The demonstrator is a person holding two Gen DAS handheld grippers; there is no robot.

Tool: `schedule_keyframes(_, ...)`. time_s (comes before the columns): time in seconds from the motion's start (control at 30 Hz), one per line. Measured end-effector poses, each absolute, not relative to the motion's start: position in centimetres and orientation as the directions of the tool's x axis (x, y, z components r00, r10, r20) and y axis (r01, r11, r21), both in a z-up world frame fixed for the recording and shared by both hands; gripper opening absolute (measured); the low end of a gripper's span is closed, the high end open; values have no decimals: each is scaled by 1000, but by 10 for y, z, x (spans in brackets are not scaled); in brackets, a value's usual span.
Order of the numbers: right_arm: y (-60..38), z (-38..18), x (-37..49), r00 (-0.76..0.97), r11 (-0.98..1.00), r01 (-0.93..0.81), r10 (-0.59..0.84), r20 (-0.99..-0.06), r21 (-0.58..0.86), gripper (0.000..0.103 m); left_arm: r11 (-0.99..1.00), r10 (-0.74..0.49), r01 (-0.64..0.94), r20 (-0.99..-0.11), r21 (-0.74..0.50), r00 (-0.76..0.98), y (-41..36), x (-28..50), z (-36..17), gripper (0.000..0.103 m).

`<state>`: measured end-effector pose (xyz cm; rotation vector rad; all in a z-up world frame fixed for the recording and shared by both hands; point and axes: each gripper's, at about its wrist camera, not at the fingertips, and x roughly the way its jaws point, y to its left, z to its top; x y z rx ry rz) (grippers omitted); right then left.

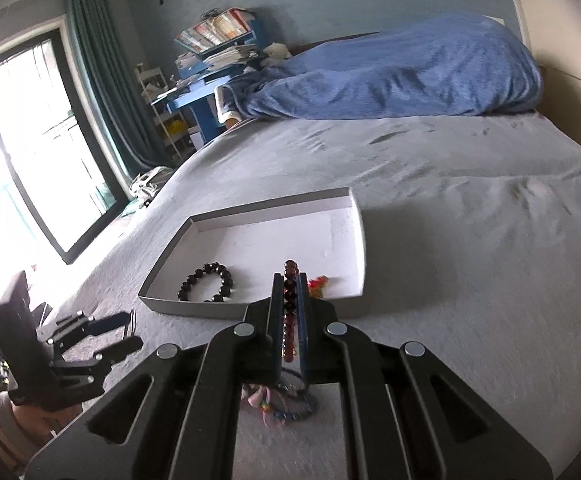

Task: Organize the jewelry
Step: 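Place the silver ring in the tray with the left tool while the right tool places a dark bead bracelet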

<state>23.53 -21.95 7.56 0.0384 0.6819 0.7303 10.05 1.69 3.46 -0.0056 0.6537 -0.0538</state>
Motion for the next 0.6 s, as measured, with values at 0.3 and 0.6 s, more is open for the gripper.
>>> schedule_keyframes(0.3,-169,80,255,521,731,-649,629,-577,211,6,999,6,-30,-595,-30,804,36,148,52,48)
schedule_keyframes(0.6,-127,66,276,487,711,-672,635,-600,206,6,996,58,-86,-619,-16,783,47,192,44,48)
